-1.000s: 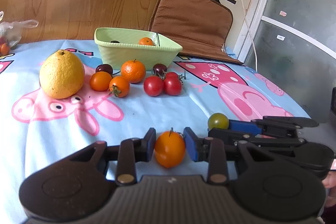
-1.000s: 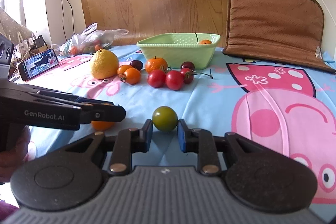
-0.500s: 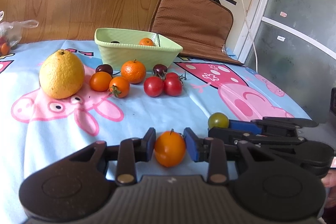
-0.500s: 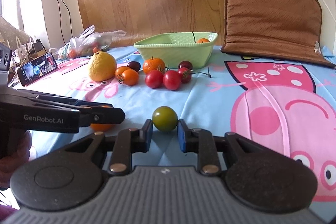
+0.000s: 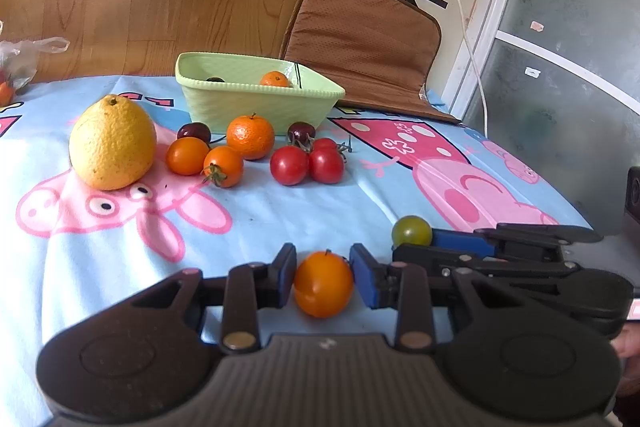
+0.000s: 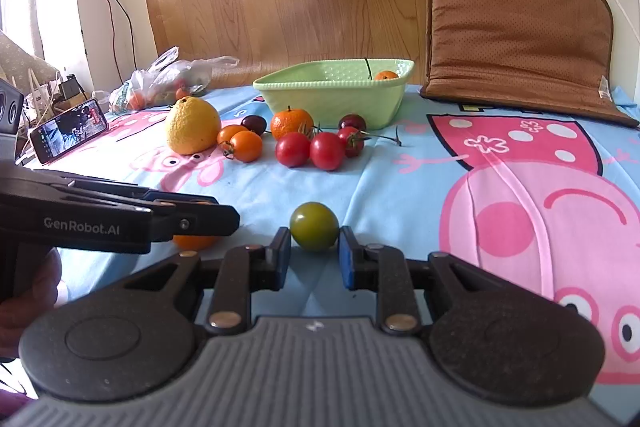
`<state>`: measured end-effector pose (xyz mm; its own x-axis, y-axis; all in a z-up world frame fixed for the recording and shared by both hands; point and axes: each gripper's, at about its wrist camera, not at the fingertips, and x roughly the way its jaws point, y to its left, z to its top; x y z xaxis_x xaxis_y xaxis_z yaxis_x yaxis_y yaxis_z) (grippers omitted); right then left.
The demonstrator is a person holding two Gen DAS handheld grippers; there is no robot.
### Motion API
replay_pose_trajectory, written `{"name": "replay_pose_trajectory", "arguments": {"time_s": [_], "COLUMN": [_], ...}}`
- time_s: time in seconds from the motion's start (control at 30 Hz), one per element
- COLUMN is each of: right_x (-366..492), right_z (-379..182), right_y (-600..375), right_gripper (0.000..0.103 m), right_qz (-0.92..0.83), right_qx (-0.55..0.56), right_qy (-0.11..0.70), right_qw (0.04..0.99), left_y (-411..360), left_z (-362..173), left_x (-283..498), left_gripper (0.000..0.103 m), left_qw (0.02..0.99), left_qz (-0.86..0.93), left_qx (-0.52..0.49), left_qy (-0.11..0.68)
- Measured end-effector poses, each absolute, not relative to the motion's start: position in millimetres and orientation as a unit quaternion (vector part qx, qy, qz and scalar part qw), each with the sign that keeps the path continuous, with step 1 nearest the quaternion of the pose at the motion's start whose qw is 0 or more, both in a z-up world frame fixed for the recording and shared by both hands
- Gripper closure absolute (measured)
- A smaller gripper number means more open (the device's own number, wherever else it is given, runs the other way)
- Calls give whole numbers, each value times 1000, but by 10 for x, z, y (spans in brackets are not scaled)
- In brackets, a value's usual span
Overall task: Organize fruits
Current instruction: 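Grasp the orange cherry tomato with the left tool and lift it, then drop the orange cherry tomato into the green basket with the left tool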
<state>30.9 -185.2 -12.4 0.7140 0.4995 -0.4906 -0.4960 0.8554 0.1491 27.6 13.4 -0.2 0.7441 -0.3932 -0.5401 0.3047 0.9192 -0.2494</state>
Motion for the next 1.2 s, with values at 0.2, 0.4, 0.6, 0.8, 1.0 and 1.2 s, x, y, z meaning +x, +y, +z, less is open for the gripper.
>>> {"name": "replay_pose_trajectory", "arguments": {"time_s": [0.2,0.4,0.6,0.8,1.0,1.2], "right_x": [294,278,275,250,255,440], "right_z": [-122,-118,-119,-105,-75,103], "right_y": [-1863,-1859,-1864,-1869,-1897,-1889], "right_gripper": [75,75,75,75,75,75], "right_qz": [266,265,265,259,251,265], "right_qx": [4,1,1,2,10,22], "right_qy": [258,252,251,241,232,221], "right_qw": [929,931,931,935,940,938], "left_y": [131,131,135,153,207,392], "left_z": [-5,-6,-5,3,39,308], "left_x": [273,271,273,245,238,423], "left_gripper": [73,74,73,73,73,73], "left_qw": [931,931,931,933,932,939], "left_qz": [-194,-194,-194,-193,-197,-193], "left_qx": [-71,-71,-72,-76,-90,-108], "left_qy": [302,301,302,294,291,263]}}
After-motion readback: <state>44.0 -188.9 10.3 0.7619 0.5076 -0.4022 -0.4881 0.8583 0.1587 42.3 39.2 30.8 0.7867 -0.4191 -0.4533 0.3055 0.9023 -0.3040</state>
